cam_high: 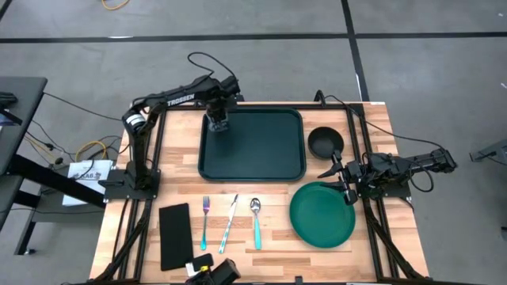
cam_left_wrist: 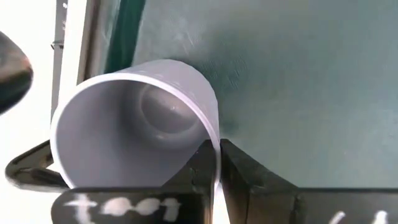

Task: Set up tray
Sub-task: Put the gray mug on the black tray

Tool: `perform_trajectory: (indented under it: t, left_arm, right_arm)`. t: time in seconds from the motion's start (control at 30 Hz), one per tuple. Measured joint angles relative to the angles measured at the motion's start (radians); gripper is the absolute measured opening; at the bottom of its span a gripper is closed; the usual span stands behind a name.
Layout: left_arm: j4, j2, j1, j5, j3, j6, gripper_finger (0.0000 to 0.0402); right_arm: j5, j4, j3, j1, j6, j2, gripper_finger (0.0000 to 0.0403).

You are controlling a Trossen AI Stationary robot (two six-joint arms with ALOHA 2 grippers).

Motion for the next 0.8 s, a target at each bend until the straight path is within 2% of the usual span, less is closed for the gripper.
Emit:
perform_trajectory:
  t: [0.33,0.57,0.8]
  left_arm:
    - [-0.002,0.028,-0.003,-0.025,0.006,-0.027,0.0006]
    - [-0.006,0.034,-0.003,-0.023,0.005,-0.058,0.0036]
    - [-0.026,0.032,-0.003,-0.072,0.013,-0.064,0.0071]
  right_arm:
    - [0.0,0.0,0.0,0.0,0.0,0.0,0.0118]
    - [0.0,0.0,0.0,0.0,0.0,0.0,0.0118]
    - [0.0,0.0,0.0,0.0,0.0,0.0,0.0118]
